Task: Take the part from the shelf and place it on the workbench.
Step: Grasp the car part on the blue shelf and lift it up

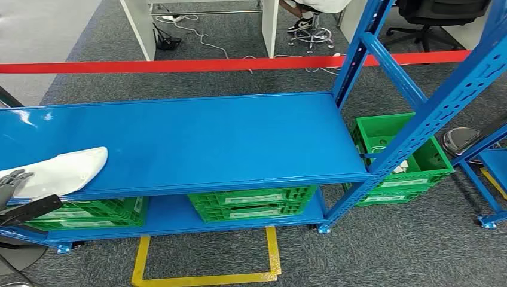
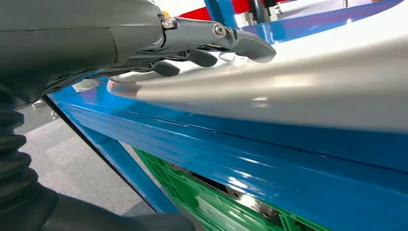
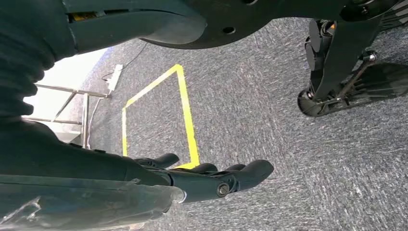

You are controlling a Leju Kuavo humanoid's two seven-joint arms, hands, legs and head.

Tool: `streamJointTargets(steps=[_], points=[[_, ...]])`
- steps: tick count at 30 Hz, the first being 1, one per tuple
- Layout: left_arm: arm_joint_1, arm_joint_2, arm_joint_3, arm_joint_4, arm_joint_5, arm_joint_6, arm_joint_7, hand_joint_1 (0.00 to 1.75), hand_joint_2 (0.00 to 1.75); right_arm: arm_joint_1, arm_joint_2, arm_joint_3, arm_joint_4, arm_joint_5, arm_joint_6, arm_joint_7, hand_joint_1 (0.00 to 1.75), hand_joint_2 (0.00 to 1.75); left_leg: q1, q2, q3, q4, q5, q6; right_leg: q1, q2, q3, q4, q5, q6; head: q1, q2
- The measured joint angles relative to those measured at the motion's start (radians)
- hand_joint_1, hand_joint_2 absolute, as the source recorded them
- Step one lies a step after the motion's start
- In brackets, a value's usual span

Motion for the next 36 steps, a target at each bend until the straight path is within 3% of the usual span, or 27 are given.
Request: streamJointTargets(steps=[2, 3, 28, 36], points=[[-0.001, 0.0, 0.0, 0.004, 0.001, 0.001, 0.0, 1.49, 1.75, 0.0, 0.0, 0.0, 0.0, 0.0, 0.0, 0.001, 0.0, 1.75, 0.0, 0.0, 0.0, 0.0, 0.0, 0.0, 0.0, 0.0, 0.0, 0.0, 0.0, 0.0, 0.0, 0.0], [-0.002, 0.0, 0.0, 0.007, 0.002, 0.003, 0.0, 1.75, 1.75, 0.0, 0.0, -0.001, 0.0, 0.0, 0.0, 0.001, 0.0, 1.75, 0.0, 0.0, 0.0, 0.0, 0.0, 0.0, 0.0, 0.0, 0.0, 0.0, 0.0, 0.0, 0.0, 0.0], [-0.002, -0.03, 0.026, 0.012, -0.007, 0.068, 0.002, 1.75, 1.75, 0.002, 0.008, -0.003, -0.016, 0.006, 0.001, 0.009, 0.0, 1.75, 0.0, -0.001, 0.003, 0.0, 0.0, 0.0, 0.0, -0.001, 0.003, 0.001, 0.0, 0.0, 0.0, 0.0], [0.044, -0.131, 0.088, -0.058, 0.076, 0.254, -0.05, 1.75, 1.75, 0.004, 0.022, -0.005, -0.028, 0.007, 0.003, 0.009, 0.0, 1.75, 0.0, 0.0, 0.003, 0.0, 0.0, 0.0, 0.0, 0.0, 0.002, 0.001, 0.0, 0.0, 0.0, 0.0]])
